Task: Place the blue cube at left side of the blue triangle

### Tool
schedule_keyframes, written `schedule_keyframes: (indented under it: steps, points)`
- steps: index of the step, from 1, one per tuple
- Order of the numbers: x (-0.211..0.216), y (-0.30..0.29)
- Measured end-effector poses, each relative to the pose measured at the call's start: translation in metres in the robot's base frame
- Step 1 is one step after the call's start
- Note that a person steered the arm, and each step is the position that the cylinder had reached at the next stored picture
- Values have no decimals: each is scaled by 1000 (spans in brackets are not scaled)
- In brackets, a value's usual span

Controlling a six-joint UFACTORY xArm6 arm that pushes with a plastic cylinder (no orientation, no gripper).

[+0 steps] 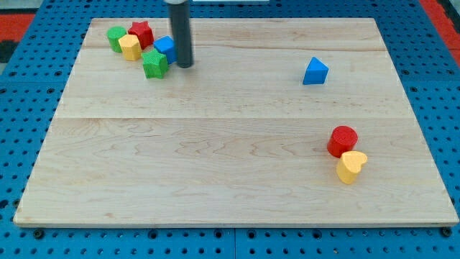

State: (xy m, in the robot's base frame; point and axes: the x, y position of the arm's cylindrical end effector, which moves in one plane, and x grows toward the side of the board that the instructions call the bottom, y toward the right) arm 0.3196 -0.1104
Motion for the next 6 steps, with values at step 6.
schedule_keyframes:
  steps: [6]
  points:
    - [-60,111]
